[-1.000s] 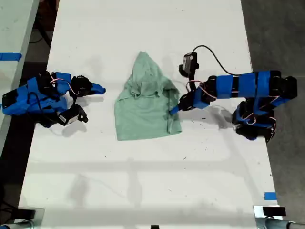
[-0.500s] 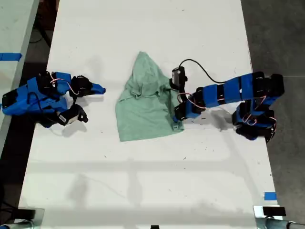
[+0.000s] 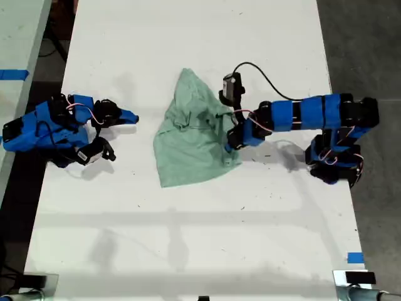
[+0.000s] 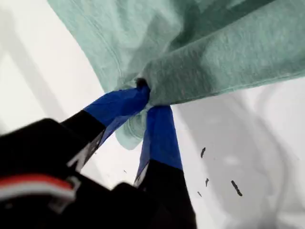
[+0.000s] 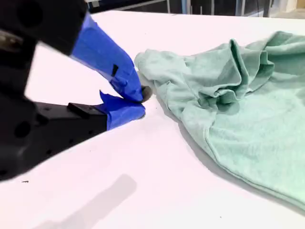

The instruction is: Fold t shirt

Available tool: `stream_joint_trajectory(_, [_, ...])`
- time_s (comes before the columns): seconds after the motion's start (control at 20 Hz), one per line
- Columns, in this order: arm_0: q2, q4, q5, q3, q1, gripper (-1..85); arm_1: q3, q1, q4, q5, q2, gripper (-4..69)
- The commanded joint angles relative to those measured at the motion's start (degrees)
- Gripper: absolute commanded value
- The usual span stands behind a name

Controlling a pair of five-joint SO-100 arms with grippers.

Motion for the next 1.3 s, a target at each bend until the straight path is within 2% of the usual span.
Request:
stream_joint_trajectory(0.0, [0.44, -0.26, -0.44, 2.55, 0.18, -0.3, -10.99, 1.05, 3.08, -2.99, 3.34, 1.0])
stream_joint_trajectory(0.2, [0.44, -0.26, -0.44, 2.55, 0.18, -0.3, -18.98, -0.53, 2.37, -4.31, -2.90, 1.0])
stream_joint_trajectory(0.5, [0.44, -0.26, -0.44, 2.55, 0.26, -0.3, -35.16, -4.92, 1.67, -5.71, -25.31, 1.1])
stream_joint_trajectory(0.55, [0.44, -0.26, -0.44, 2.55, 0.26, -0.3, -36.83, -5.45, 1.67, -5.71, -27.60, 2.6])
stream_joint_trajectory(0.65, [0.44, -0.26, -0.44, 2.55, 0.26, -0.3, -38.76, -6.42, 0.88, -6.15, -30.67, 11.7])
stream_joint_trajectory(0.7, [0.44, -0.26, -0.44, 2.55, 0.26, -0.3, -38.76, -6.68, 0.70, -6.15, -31.20, 13.1])
stream_joint_trajectory(1.05, [0.44, -0.26, -0.44, 2.55, 0.26, -0.3, -37.71, -5.27, 8.17, -6.15, -24.79, 14.6])
stream_joint_trajectory(1.15, [0.44, -0.26, -0.44, 2.55, 0.26, -0.3, -34.37, -3.96, 12.30, -5.36, -17.93, 14.6])
stream_joint_trajectory(1.25, [0.44, -0.26, -0.44, 2.55, 0.26, -0.3, -25.84, -2.64, 11.87, -4.39, -6.59, 14.0])
